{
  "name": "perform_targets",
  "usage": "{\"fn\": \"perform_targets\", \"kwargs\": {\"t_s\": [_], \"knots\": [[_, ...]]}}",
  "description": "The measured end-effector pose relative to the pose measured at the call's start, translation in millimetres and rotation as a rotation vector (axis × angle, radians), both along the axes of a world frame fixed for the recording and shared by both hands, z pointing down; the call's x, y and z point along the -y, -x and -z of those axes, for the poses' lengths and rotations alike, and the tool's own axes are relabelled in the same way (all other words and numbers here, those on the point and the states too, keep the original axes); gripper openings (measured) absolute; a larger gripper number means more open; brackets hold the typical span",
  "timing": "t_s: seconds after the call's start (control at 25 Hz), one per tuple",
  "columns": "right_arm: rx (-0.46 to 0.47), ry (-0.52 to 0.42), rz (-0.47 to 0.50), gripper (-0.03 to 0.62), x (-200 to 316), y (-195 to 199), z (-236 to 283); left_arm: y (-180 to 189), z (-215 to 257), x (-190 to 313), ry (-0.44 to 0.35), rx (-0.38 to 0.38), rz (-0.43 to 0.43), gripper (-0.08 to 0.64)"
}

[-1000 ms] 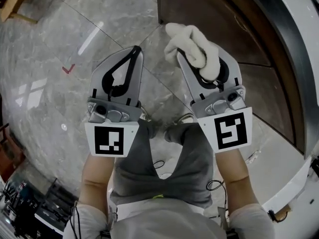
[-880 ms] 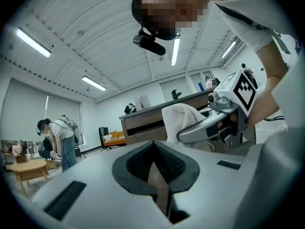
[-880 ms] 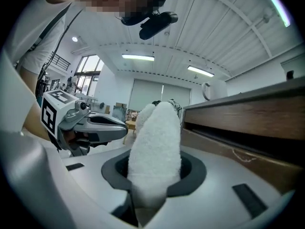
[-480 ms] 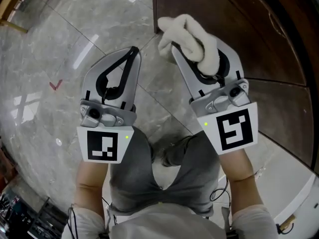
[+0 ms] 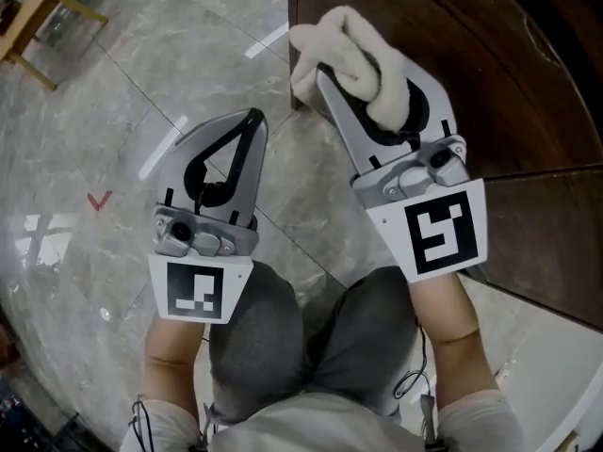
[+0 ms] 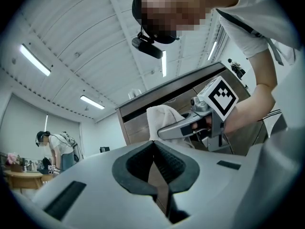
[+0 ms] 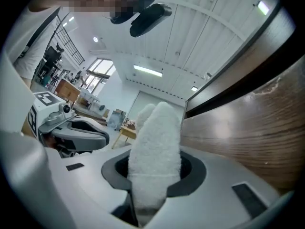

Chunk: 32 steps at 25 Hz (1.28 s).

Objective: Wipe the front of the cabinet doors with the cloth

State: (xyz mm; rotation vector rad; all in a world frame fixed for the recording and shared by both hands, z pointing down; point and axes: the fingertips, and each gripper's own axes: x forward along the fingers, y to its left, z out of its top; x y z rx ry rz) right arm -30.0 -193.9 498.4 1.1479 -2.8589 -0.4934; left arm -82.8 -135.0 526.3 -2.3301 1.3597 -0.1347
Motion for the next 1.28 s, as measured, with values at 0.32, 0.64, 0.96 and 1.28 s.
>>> {"fn": "perform_targets", "kwargs": {"t_s": [0.32, 0.64, 0.96, 1.28], "knots": [[-0.035, -0.062, -0.049, 0.138, 23.1, 13.9, 58.6, 15.6, 35.2, -8.1, -0.022, -0.034, 0.028, 0.018], [-0.051, -0.069, -0.085, 0.138, 46.1, 37.7, 76.6, 41.6, 48.2, -21.3, -0.042, -0.064, 0.060, 0.018], [-0.054, -0.055, -0.105, 0.138, 66.4, 49.7, 70.0, 45.5, 40.8, -18.8, -0.032, -0.068, 0.068, 0.018], [-0.023, -0.052, -0.110, 0.137, 65.0, 31.5, 71.1, 22.5, 44.4, -7.1, -0.034, -0.069, 0.036, 0.018]]}}
